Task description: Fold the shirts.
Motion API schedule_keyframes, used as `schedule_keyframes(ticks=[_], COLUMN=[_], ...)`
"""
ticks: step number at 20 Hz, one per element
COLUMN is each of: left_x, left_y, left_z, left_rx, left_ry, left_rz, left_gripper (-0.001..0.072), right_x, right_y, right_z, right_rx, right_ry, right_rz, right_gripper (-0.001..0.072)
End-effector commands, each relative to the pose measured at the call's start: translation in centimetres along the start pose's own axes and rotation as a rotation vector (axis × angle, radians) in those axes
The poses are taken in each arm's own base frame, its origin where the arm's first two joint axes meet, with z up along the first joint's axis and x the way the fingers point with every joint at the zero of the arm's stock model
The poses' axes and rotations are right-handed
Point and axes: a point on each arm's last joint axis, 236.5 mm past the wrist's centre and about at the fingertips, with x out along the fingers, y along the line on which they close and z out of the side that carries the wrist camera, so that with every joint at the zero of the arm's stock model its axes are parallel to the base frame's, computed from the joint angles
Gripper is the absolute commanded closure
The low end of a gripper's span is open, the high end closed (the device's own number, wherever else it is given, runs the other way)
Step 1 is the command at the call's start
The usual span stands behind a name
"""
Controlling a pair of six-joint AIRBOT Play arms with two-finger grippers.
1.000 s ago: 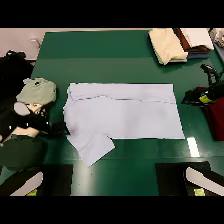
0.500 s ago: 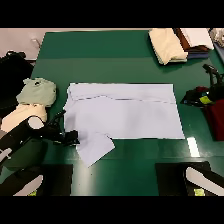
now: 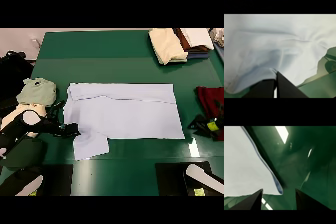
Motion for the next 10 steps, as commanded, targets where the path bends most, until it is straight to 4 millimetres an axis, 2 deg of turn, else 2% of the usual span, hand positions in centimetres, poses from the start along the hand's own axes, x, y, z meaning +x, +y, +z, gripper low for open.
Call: schedule_keyframes(ticks=[1, 5, 8, 9, 10], left_x=[-0.4, -0.4, -0.4, -0.4, -0.7], left_y=[-0.4, -0.4, -0.4, -0.4, -0.4], left_z=[0.4, 0.4, 0.2, 0.1, -0.2], left_rx=[0.008, -0.001, 0.002, 0.009, 0.023], left_ry=[-0.015, -0.015, -0.008, 0.0, 0.008], left_rz=[-0.007, -0.007, -0.007, -0.002, 0.002], left_gripper=[0.0685, 0.0685, 0.0685, 0.0685, 0.0686], right_x=[2.9, 4.2, 4.7, 4.8, 4.6], right_y=[-1.4, 1.2, 3.8, 4.2, 4.6], right_z=[-2.0, -1.6, -1.4, -1.6, -2.0], right_rx=[0.079, 0.019, -0.034, -0.083, -0.128], right_ry=[0.04, 0.022, 0.015, 0.024, 0.041], right_rz=[0.023, 0.055, 0.092, 0.087, 0.08], right_gripper=[0.0268, 0.0288, 0.0485, 0.0611, 0.0678])
